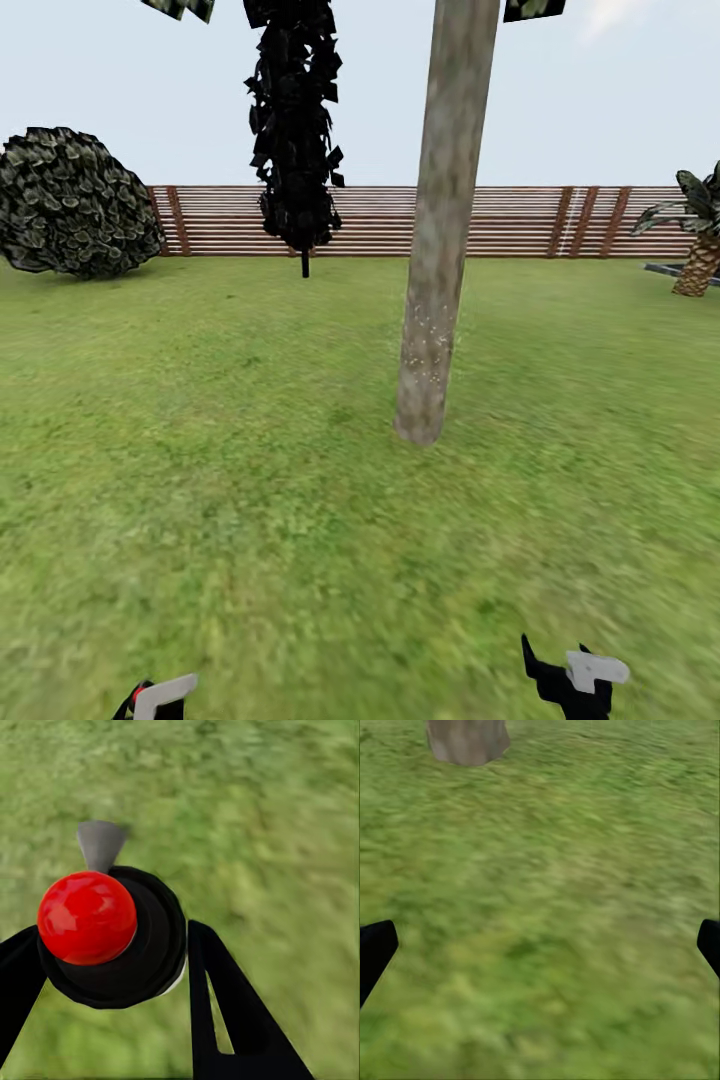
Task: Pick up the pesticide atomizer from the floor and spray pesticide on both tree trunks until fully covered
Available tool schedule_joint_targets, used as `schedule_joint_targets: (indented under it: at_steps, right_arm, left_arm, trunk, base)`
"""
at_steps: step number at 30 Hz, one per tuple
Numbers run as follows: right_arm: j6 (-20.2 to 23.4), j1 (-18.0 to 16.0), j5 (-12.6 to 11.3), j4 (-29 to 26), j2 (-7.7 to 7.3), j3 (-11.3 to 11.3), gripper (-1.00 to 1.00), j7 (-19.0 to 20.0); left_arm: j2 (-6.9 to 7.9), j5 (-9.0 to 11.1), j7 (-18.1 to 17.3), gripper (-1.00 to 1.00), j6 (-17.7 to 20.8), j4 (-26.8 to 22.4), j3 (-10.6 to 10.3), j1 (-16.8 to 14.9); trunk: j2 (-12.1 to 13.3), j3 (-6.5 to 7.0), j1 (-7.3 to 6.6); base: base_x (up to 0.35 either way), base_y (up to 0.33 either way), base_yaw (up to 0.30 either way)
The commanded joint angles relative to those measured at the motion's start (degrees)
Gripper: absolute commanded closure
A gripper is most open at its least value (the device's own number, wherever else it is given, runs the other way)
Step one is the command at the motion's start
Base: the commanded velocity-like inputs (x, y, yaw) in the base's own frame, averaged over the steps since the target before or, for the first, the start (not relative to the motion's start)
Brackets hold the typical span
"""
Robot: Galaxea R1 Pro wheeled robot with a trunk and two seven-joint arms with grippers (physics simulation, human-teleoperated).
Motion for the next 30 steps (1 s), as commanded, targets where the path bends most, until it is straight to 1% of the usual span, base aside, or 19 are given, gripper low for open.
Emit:
schedule_joint_targets:
  at_steps: [1,30]
  right_arm:
    - [0.0,0.0,0.0,0.0,0.0,0.0,-1.0,0.0]
    - [0.0,0.0,0.0,0.0,0.05,0.0,-1.0,0.0]
  left_arm:
    - [0.0,0.0,0.0,1.0,0.0,0.0,0.0,0.0]
    - [0.0,0.0,0.0,1.0,0.0,0.0,0.0,0.0]
  trunk:
    - [0.0,0.05,0.0]
    - [0.0,1.34,0.0]
  base:
    - [0.0,0.0,0.263]
    - [0.0,0.0,0.264]
